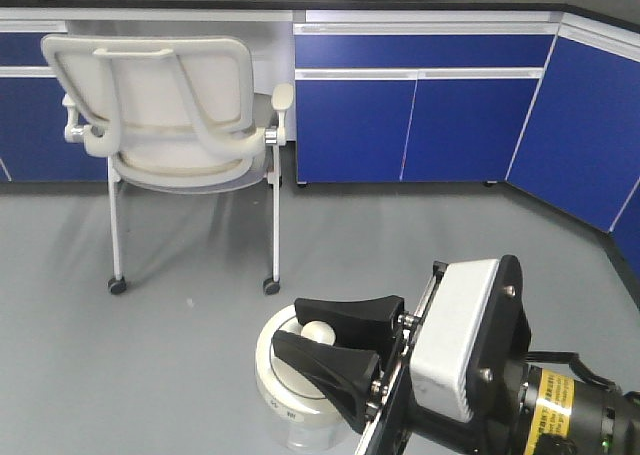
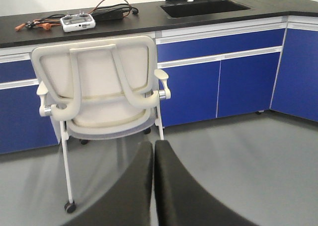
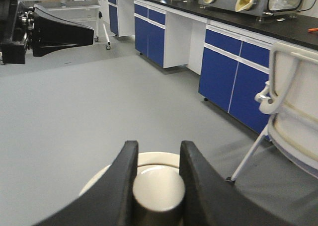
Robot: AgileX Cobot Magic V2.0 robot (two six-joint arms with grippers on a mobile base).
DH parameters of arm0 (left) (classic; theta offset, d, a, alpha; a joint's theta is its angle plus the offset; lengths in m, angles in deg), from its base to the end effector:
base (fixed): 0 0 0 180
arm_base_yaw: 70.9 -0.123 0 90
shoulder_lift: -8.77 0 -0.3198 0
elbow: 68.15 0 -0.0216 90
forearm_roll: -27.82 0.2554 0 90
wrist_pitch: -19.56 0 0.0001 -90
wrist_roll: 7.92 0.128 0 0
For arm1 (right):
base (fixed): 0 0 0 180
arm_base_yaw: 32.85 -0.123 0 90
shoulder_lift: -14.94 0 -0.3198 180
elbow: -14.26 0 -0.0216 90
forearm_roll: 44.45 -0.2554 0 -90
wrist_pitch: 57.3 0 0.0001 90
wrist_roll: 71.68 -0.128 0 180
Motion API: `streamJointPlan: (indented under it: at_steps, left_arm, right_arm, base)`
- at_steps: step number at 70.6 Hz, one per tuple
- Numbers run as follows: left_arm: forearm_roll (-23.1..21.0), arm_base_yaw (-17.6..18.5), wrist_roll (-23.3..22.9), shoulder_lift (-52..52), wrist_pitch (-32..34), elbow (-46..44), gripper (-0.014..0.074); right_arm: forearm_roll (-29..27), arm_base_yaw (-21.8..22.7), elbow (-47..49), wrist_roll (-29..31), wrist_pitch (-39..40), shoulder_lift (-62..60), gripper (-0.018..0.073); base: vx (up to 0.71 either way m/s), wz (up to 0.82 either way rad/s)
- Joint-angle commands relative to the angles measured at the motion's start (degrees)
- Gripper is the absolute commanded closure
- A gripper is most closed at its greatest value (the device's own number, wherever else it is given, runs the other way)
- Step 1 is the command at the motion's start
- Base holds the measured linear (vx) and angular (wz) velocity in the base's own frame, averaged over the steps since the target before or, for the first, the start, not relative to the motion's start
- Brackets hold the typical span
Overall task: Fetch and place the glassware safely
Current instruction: 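Hold the jar in the right gripper while driving to the black bench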
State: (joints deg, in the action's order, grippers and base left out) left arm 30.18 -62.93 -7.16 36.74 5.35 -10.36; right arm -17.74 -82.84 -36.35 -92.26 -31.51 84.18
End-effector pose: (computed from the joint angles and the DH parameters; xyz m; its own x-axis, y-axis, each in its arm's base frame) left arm 0.0960 -0.0121 0.2912 -0.1642 0.0767 -0.9834 0.1377 0.9890 0.0541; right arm 0.1375 0.2027 0.2993 -0.0147 -0.1184 -0.9929 -0.8790 0.4749 -0.0436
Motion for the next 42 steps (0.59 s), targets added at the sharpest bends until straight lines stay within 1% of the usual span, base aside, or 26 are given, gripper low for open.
streamJointPlan:
  at_steps: [1,29,42]
  left_arm:
    - [-0.5,0.4,-0.3,0.3,4.1,-1.5,0.0603]
    - [-0.5,0.4,-0.3,0.3,4.1,-1.5,0.0603]
    - [-0.5,0.4,-0.3,0.3,4.1,-1.5,0.0603]
  right_arm:
    - [-0.7,0.0,1.7,0.2,5.4,-1.4,0.0562]
    - [-0.7,0.0,1.7,0.2,5.4,-1.4,0.0562]
    - [-0.7,0.0,1.7,0.2,5.4,-1.4,0.0562]
  base:
    - [0.5,-0.03]
    - [0.44,-0.07]
    - [0.32,-0.29]
